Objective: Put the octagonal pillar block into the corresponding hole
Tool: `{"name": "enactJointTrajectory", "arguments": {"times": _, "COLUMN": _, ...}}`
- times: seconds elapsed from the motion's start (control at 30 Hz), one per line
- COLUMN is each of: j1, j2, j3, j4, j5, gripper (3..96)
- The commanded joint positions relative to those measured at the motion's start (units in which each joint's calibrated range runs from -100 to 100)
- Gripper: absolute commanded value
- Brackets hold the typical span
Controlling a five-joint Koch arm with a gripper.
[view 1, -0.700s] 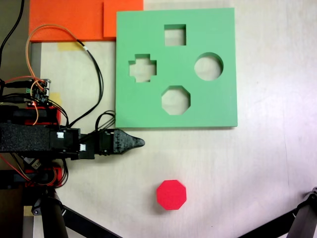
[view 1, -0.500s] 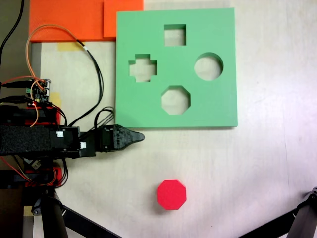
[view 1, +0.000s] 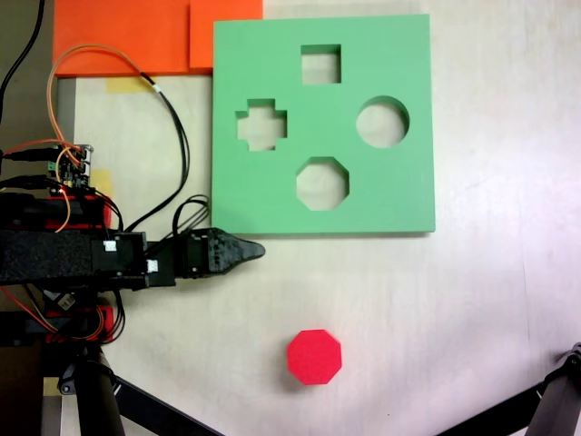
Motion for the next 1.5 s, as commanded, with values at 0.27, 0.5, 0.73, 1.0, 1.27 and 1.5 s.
{"name": "enactJointTrajectory", "arguments": {"times": 0.27, "j1": 0.34, "j2": -0.55, "j3": -1.37, "j4": -4.64, "j5": 2.93, "gripper": 47.3}}
{"name": "enactJointTrajectory", "arguments": {"times": 0.5, "j1": -8.11, "j2": -0.55, "j3": -1.37, "j4": -9.26, "j5": 23.30, "gripper": 44.1}}
{"name": "enactJointTrajectory", "arguments": {"times": 0.73, "j1": -9.38, "j2": 11.32, "j3": 46.98, "j4": -63.76, "j5": 37.85, "gripper": 44.1}}
{"name": "enactJointTrajectory", "arguments": {"times": 1.0, "j1": -10.45, "j2": 45.82, "j3": 97.53, "j4": -102.95, "j5": 41.95, "gripper": 44.6}}
{"name": "enactJointTrajectory", "arguments": {"times": 1.27, "j1": -12.65, "j2": 66.63, "j3": 119.27, "j4": -106.80, "j5": 41.03, "gripper": 55.1}}
{"name": "enactJointTrajectory", "arguments": {"times": 1.5, "j1": -14.26, "j2": 77.94, "j3": 121.46, "j4": -106.80, "j5": 39.46, "gripper": 84.2}}
